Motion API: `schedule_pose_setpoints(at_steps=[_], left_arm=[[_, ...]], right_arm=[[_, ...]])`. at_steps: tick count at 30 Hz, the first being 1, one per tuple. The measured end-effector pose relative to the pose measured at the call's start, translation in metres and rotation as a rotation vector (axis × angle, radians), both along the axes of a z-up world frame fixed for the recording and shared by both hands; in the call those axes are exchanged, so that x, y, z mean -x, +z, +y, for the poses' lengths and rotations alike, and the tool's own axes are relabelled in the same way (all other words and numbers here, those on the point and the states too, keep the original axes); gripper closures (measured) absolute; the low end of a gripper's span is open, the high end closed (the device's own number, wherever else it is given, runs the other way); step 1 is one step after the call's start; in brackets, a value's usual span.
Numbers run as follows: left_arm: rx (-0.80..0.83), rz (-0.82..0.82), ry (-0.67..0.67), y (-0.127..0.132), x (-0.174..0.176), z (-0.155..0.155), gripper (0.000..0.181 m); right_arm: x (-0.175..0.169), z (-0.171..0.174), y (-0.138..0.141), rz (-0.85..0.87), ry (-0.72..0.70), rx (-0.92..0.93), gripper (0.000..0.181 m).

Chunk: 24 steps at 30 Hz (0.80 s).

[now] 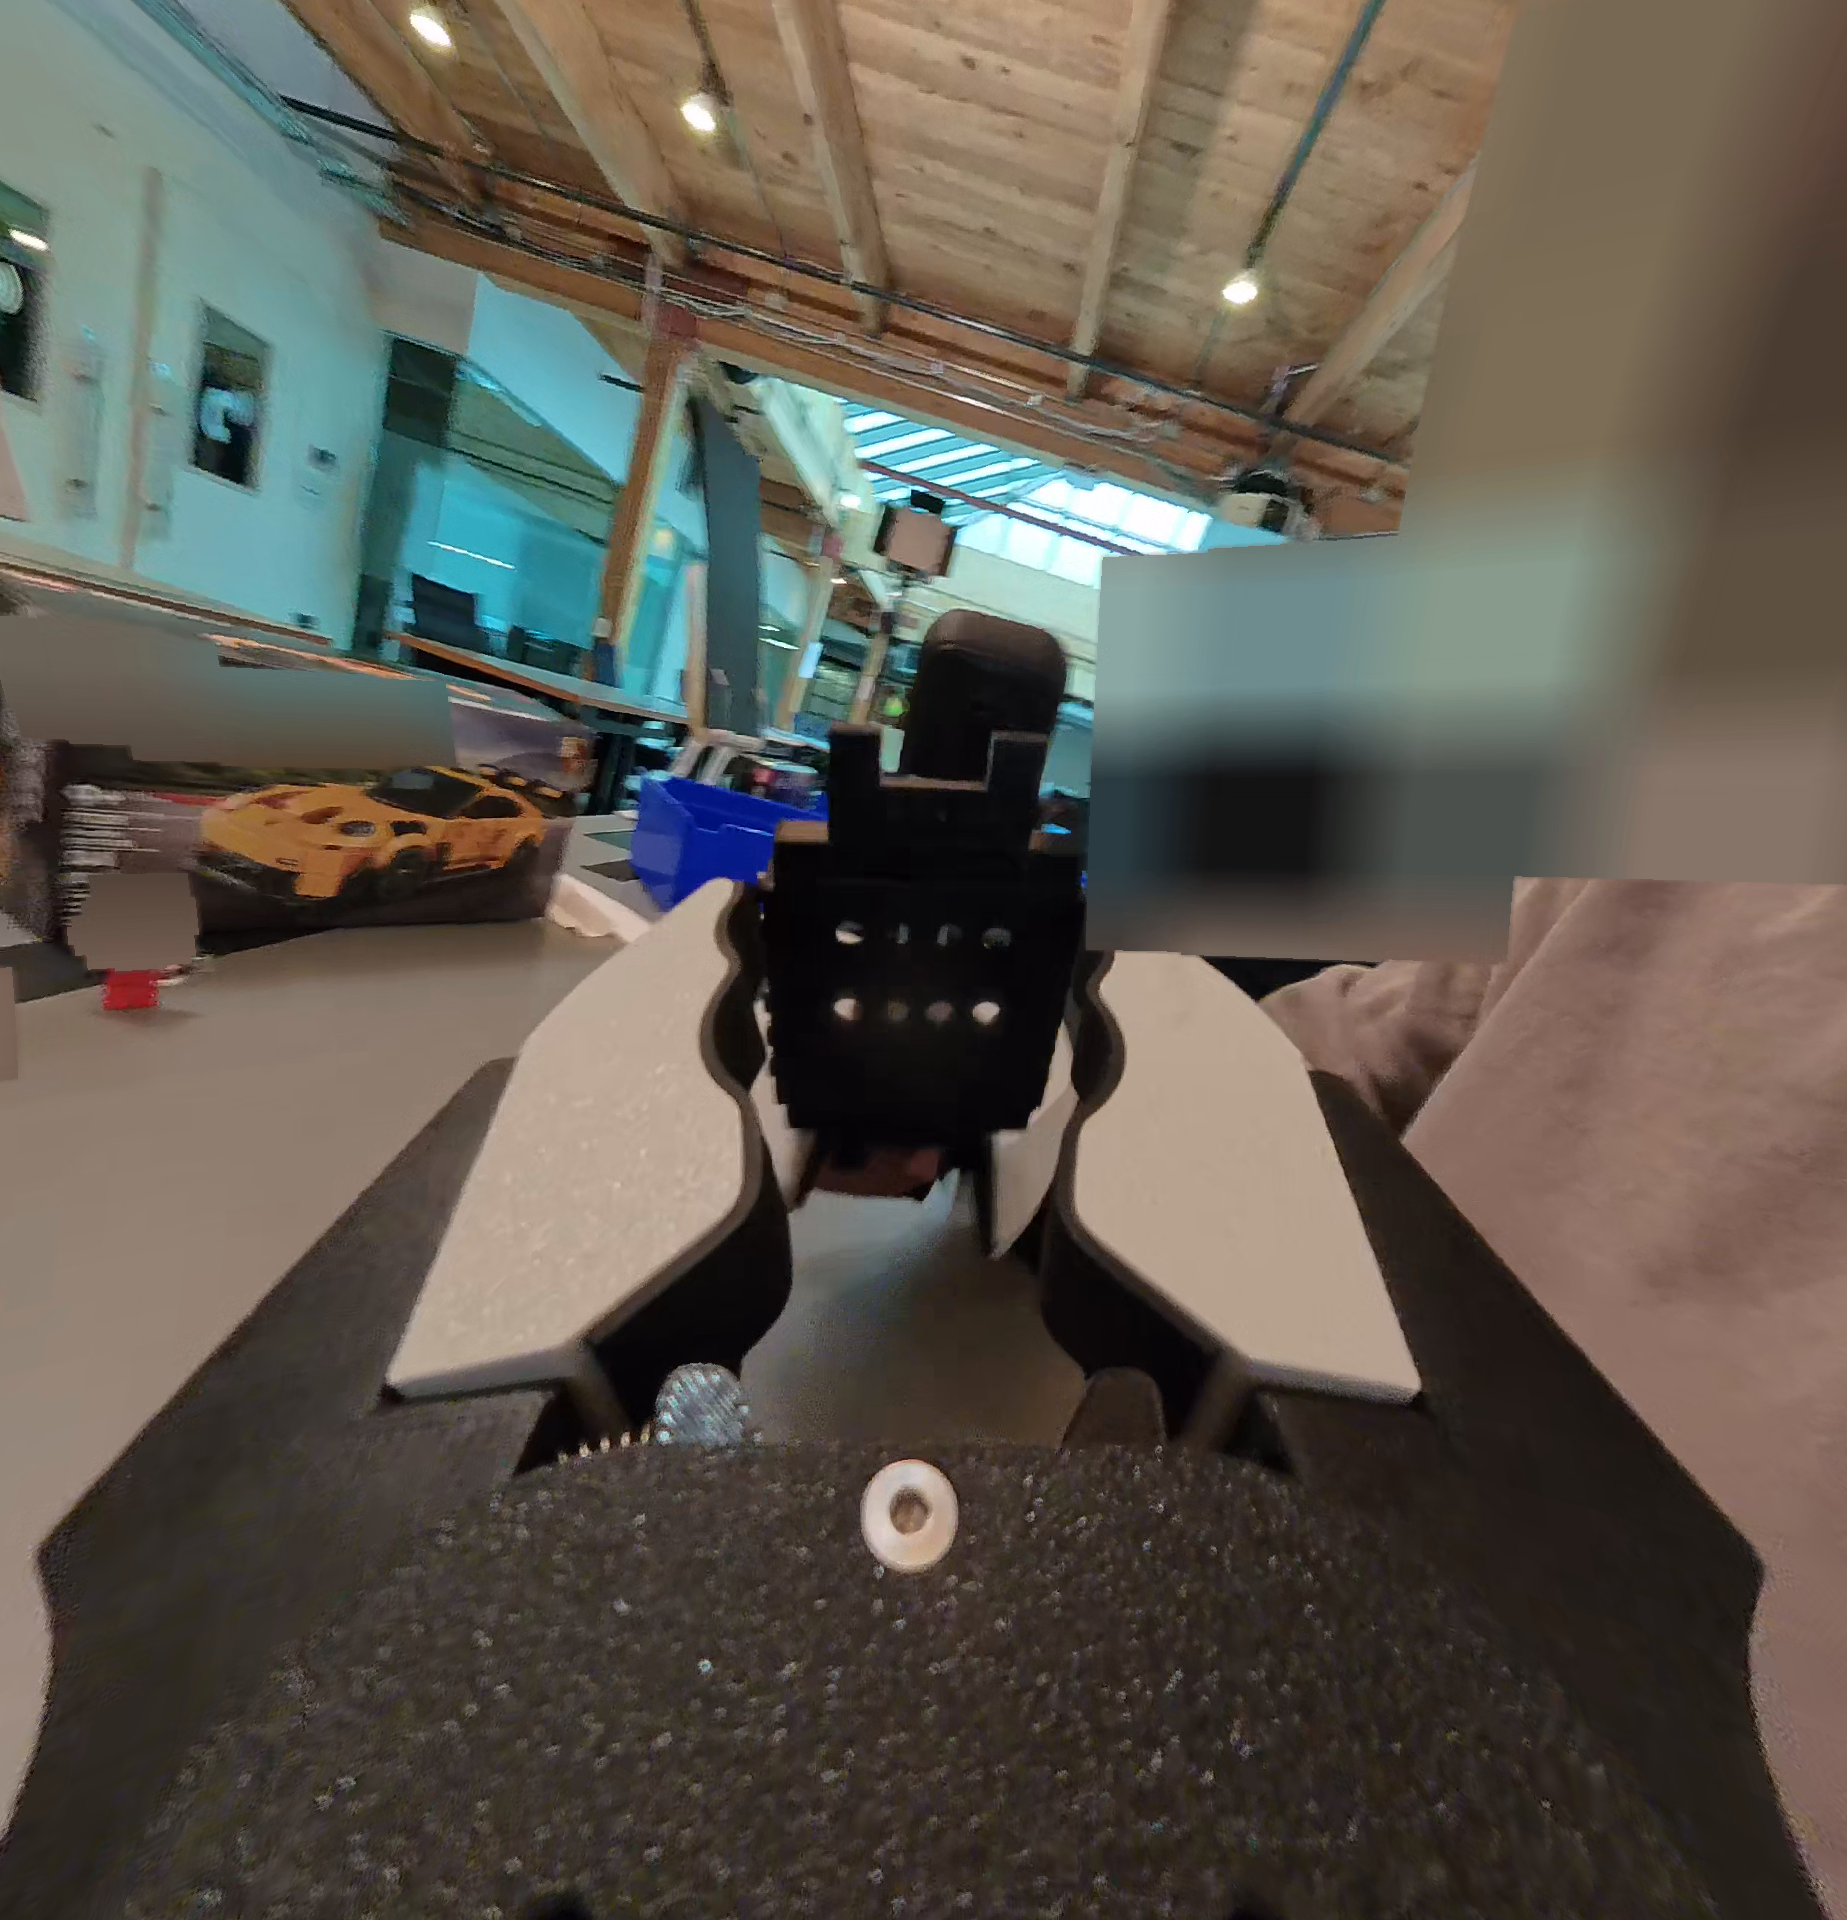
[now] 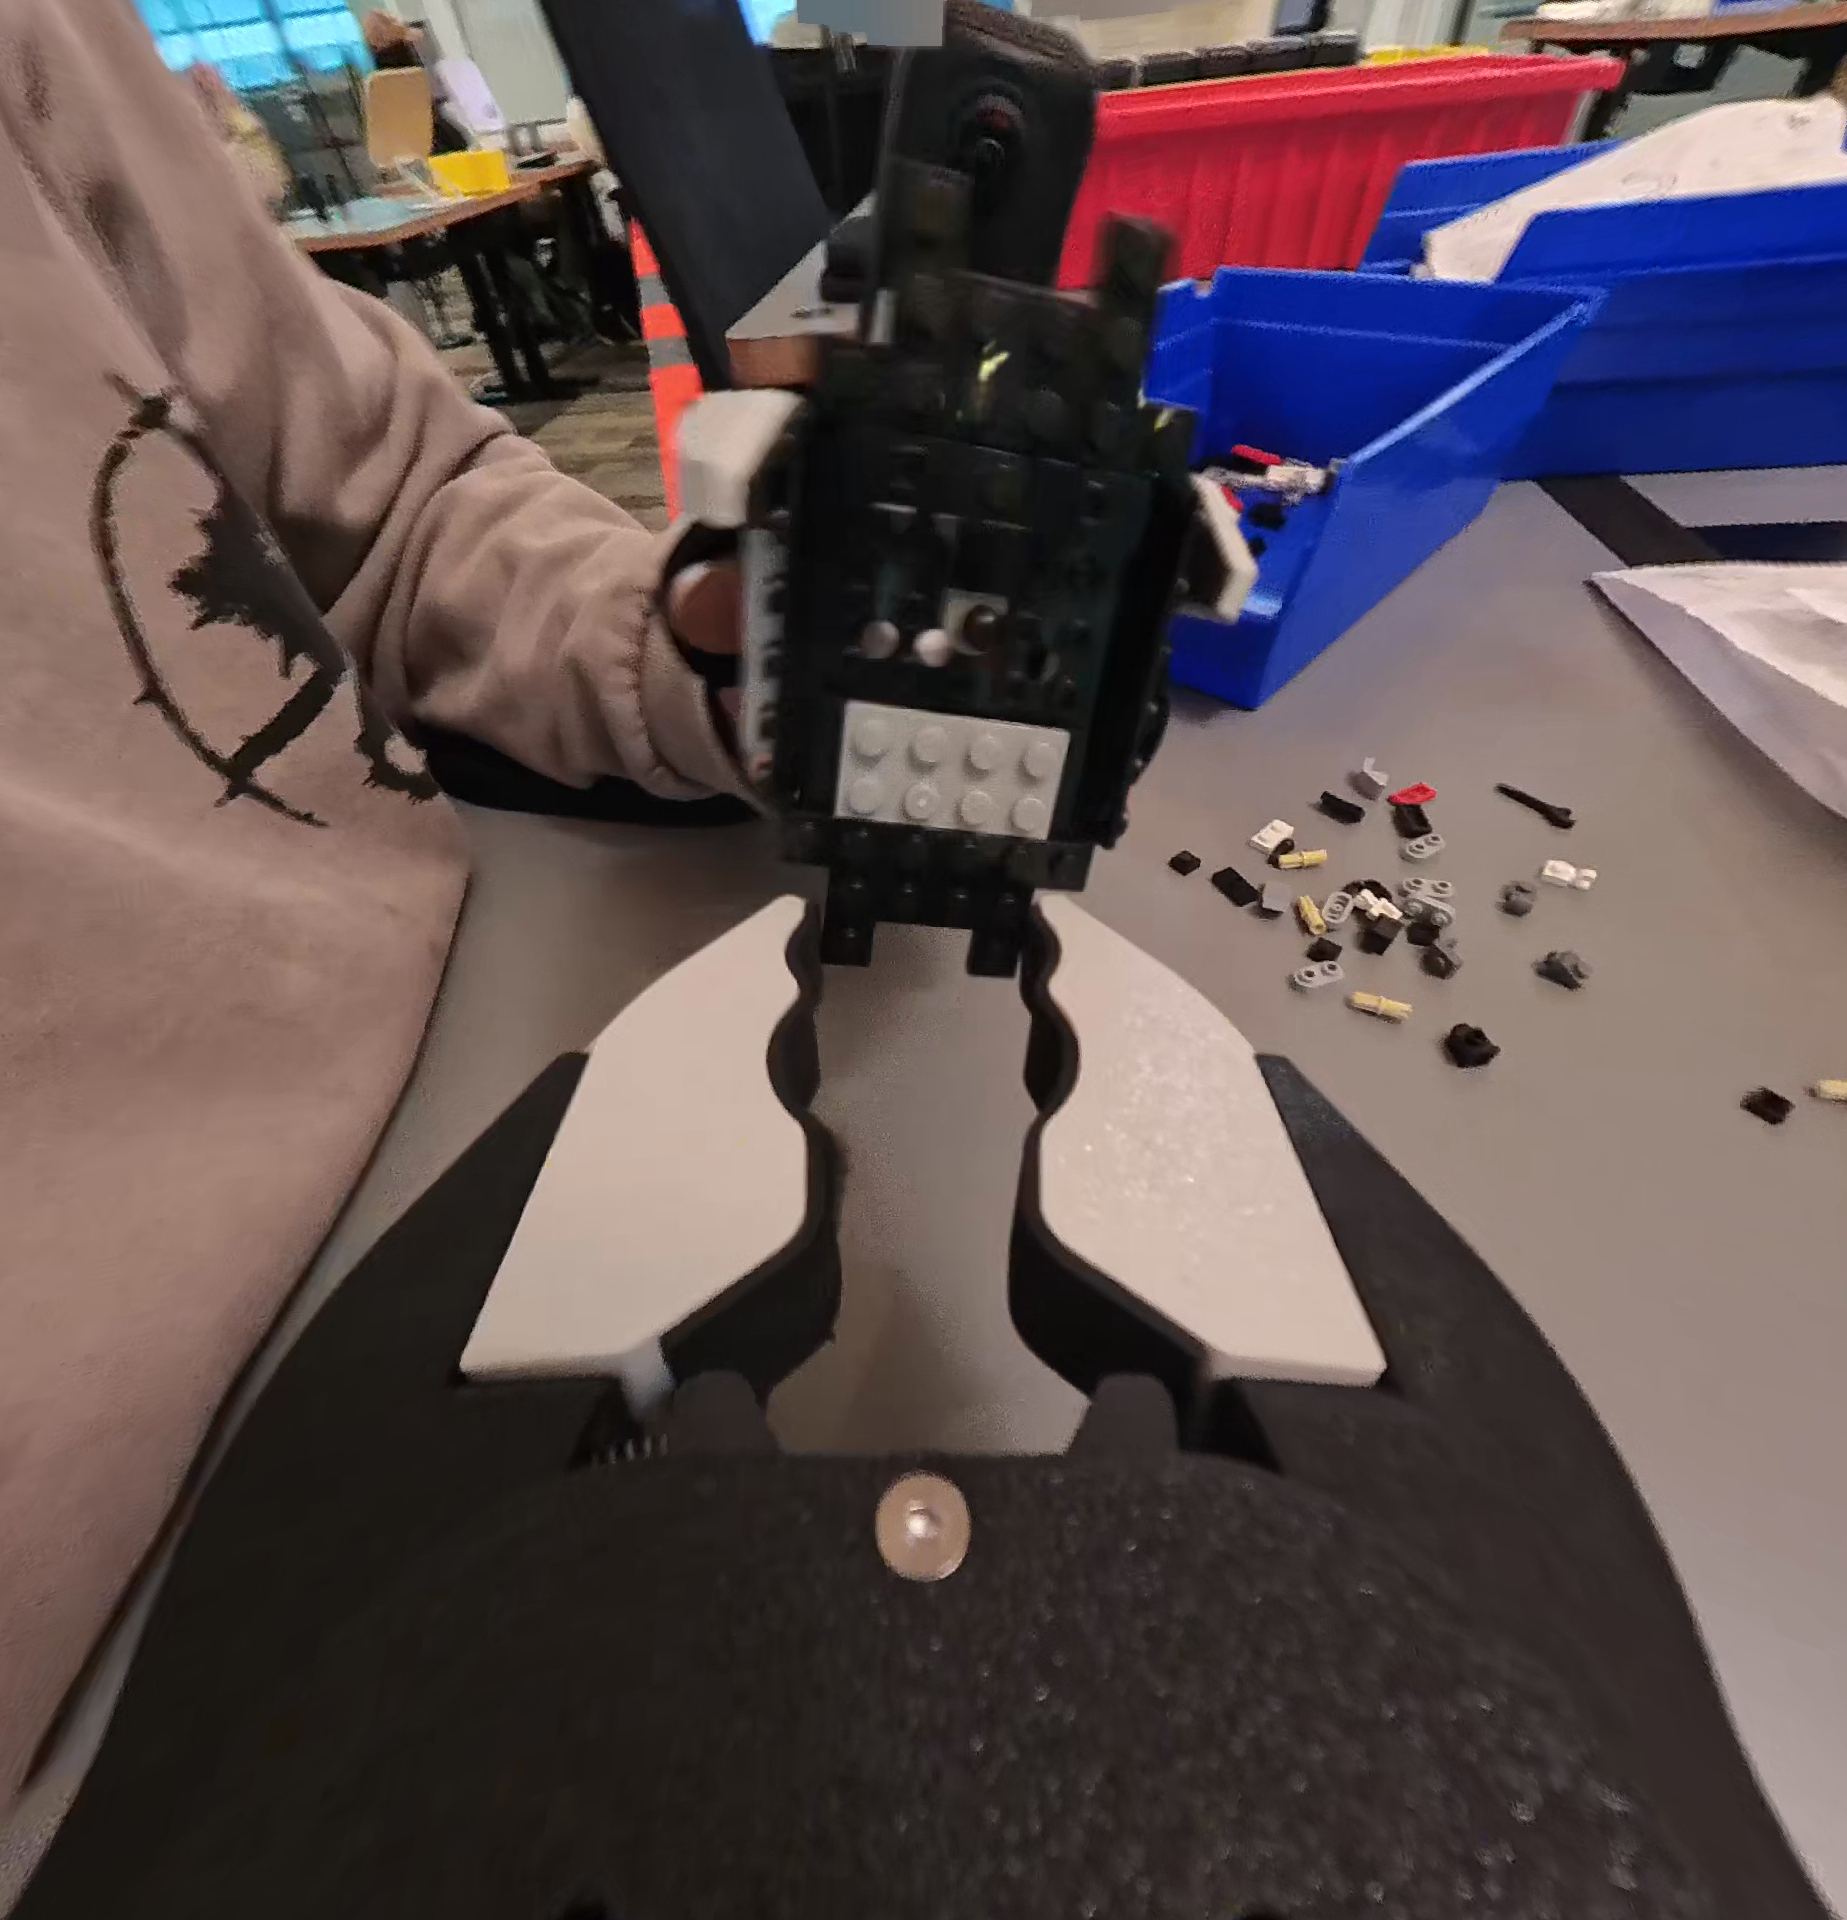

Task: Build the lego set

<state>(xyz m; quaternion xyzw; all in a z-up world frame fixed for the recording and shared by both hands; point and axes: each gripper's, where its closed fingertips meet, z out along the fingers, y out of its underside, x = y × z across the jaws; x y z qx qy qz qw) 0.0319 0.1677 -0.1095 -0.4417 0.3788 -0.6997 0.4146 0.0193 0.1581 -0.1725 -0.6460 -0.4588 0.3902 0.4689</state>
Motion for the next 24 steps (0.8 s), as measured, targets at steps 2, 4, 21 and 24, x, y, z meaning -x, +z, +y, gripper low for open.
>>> schedule_pose_setpoints(at_steps=[2, 4, 21, 24], left_arm=[[-0.026, 0.025, -0.02, -0.005, 0.002, -0.001, 0.123], [-0.058, 0.051, -0.021, -0.009, 0.0, -0.003, 0.123], [-0.072, 0.157, -0.013, -0.026, -0.014, -0.007, 0.121], [-0.062, 0.162, -0.018, -0.026, -0.013, -0.007, 0.122]], right_arm=[[-0.012, -0.003, 0.004, -0.007, 0.009, -0.005, 0.145], [-0.022, -0.004, 0.008, -0.033, 0.007, -0.025, 0.146], [-0.032, -0.006, 0.0, -0.104, 0.009, 0.027, 0.147], [-0.031, -0.006, 0.001, -0.094, 0.004, 0.02, 0.147]])
